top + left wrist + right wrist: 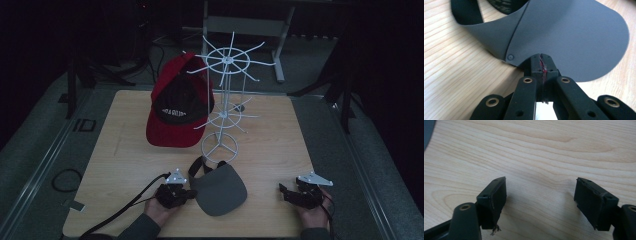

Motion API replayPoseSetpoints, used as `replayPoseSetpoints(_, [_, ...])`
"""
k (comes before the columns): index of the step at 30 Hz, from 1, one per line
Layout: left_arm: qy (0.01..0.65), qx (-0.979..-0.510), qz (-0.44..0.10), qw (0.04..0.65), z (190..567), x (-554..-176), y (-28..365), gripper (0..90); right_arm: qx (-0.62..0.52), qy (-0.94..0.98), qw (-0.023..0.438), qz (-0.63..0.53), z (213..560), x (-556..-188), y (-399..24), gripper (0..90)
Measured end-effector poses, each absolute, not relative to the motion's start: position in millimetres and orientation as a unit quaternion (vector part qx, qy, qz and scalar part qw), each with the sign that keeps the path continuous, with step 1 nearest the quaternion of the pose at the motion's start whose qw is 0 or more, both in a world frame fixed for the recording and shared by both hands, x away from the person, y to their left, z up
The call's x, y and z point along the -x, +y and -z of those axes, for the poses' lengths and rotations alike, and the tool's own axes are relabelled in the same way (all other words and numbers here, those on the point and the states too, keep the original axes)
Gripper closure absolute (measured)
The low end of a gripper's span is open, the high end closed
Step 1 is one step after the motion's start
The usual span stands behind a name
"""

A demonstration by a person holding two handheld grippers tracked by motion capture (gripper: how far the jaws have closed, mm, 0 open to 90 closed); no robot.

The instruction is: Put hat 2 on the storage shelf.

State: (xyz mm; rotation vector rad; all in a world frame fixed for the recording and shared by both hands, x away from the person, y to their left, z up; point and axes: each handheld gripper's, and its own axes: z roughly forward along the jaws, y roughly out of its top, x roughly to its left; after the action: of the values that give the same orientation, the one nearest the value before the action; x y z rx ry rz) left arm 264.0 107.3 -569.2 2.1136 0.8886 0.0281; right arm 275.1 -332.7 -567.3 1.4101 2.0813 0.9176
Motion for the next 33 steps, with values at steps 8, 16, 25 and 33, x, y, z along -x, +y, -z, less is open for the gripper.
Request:
replayPoseSetpoints(8, [0.347,-0.844,-0.012,0.409,567.7,-266.3,98.8,90.0,-0.493,0.773,0.217,-0.335,562.5,-276.3,-320.0,36.6])
replayPoseSetpoints(16, [0.351,-0.834,-0.034,0.424,555.8,-269.6,102.1,90.0,-0.465,0.778,0.218,-0.362,542.4,-282.1,-303.7,39.0])
replayPoseSetpoints(25, [0.375,-0.801,-0.065,0.462,531.3,-289.8,113.1,90.0,-0.437,0.788,0.222,-0.372,527.0,-297.8,-286.2,41.9])
replayPoseSetpoints(33, [0.367,-0.803,-0.044,0.468,536.2,-299.6,94.9,90.0,-0.405,0.802,0.231,-0.373,513.2,-307.4,-266.5,41.8])
